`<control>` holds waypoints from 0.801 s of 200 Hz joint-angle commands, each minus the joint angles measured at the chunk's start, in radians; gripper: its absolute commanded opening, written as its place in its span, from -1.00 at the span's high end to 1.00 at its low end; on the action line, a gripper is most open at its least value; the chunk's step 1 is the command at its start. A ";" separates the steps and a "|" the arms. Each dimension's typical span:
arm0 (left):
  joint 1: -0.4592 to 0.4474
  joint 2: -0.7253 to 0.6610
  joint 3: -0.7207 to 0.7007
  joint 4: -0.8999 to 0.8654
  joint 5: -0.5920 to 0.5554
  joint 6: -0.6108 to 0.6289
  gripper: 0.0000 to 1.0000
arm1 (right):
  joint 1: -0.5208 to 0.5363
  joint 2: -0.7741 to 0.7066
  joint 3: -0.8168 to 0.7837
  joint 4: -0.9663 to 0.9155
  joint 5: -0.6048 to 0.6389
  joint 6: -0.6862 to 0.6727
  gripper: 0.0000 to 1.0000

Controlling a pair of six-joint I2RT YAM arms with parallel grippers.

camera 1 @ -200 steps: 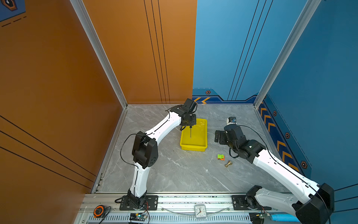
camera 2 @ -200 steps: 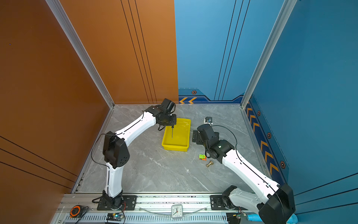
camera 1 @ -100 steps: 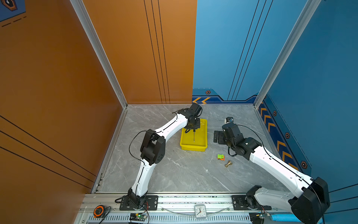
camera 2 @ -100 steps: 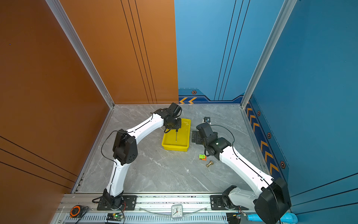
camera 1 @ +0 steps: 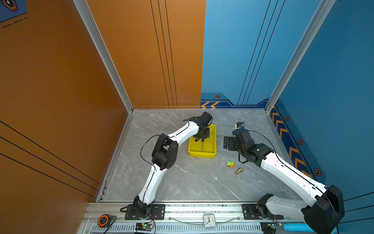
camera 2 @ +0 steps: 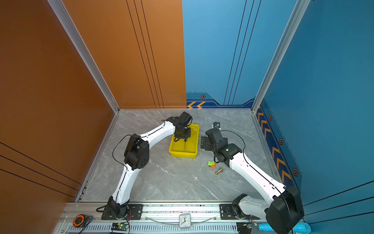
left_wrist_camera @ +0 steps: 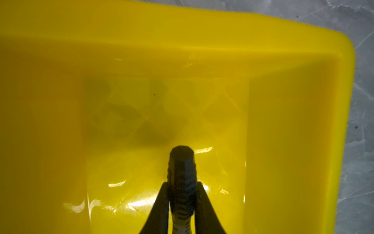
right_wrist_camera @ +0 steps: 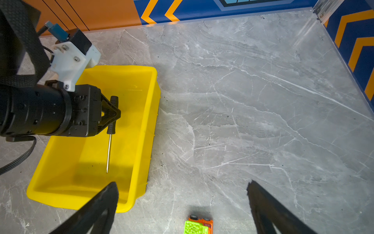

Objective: Put the screwdriver in the bin
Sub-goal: Place the screwdriver in the bin.

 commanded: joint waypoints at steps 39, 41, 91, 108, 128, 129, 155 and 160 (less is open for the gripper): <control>-0.005 0.047 0.047 -0.017 -0.024 -0.011 1.00 | -0.006 0.008 0.033 0.012 0.002 -0.018 -1.00; -0.005 0.048 0.047 -0.016 -0.024 -0.011 1.00 | -0.006 0.008 0.033 0.012 0.002 -0.018 -1.00; -0.003 0.062 0.052 -0.016 -0.027 -0.012 1.00 | -0.009 0.009 0.033 0.013 0.006 -0.018 -1.00; -0.003 0.067 0.054 -0.016 -0.028 -0.014 1.00 | -0.008 0.012 0.034 0.013 0.005 -0.018 -1.00; -0.004 0.076 0.060 -0.017 -0.027 -0.016 1.00 | -0.008 0.011 0.034 0.013 0.007 -0.017 -1.00; -0.004 0.076 0.060 -0.017 -0.027 -0.015 1.00 | -0.008 0.011 0.034 0.013 0.006 -0.017 -1.00; -0.005 0.088 0.068 -0.017 -0.027 -0.020 1.00 | -0.008 0.010 0.033 0.013 0.009 -0.017 -1.00; -0.004 0.090 0.068 -0.016 -0.028 -0.023 1.00 | -0.008 0.010 0.032 0.013 0.011 -0.017 -1.00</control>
